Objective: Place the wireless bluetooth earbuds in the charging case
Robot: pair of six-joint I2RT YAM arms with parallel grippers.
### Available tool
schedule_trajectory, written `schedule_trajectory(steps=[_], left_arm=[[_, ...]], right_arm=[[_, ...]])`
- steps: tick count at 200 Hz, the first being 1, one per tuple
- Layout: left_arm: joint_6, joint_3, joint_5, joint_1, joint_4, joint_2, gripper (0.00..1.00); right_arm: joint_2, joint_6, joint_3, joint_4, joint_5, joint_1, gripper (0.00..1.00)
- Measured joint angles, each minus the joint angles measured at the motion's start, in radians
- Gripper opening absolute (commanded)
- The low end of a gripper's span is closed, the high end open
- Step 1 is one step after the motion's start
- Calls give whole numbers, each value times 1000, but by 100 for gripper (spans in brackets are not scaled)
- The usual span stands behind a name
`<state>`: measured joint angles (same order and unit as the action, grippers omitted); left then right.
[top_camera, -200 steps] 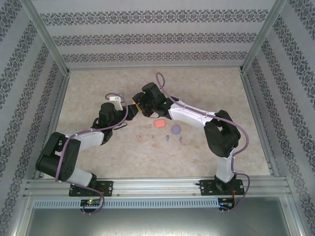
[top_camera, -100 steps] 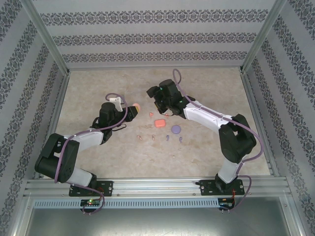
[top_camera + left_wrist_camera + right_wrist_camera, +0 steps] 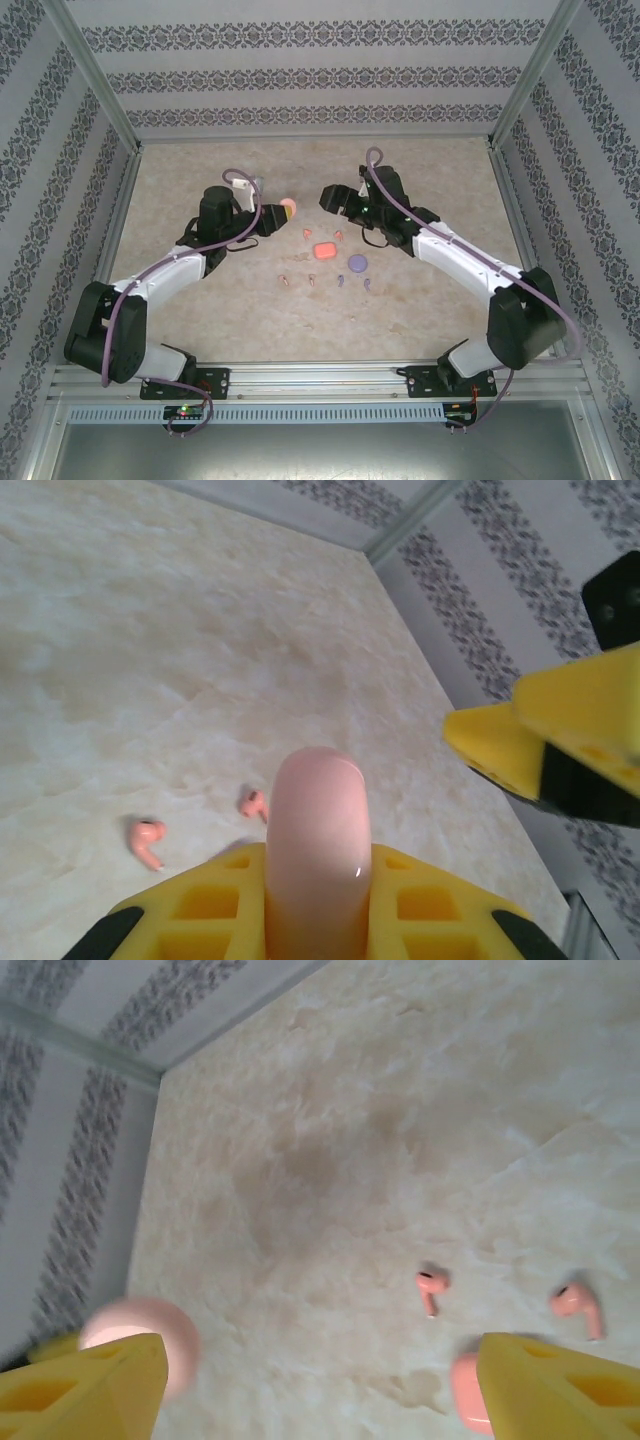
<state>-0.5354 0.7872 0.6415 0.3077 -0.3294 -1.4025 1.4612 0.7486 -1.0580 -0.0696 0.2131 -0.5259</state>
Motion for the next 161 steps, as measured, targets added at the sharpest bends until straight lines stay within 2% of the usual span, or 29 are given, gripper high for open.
schedule_trajectory(steps=[30, 57, 103, 161], left_arm=[[5, 69, 126, 0, 13, -59, 0], [3, 85, 211, 0, 14, -97, 0], [-7, 85, 289, 0, 23, -102, 0], [-23, 85, 332, 0, 23, -102, 0]], right_arm=[[-40, -192, 46, 29, 137, 0, 77], [-41, -265, 53, 52, 229, 1, 75], [-17, -286, 53, 117, 319, 1, 72], [45, -284, 53, 144, 350, 1, 67]])
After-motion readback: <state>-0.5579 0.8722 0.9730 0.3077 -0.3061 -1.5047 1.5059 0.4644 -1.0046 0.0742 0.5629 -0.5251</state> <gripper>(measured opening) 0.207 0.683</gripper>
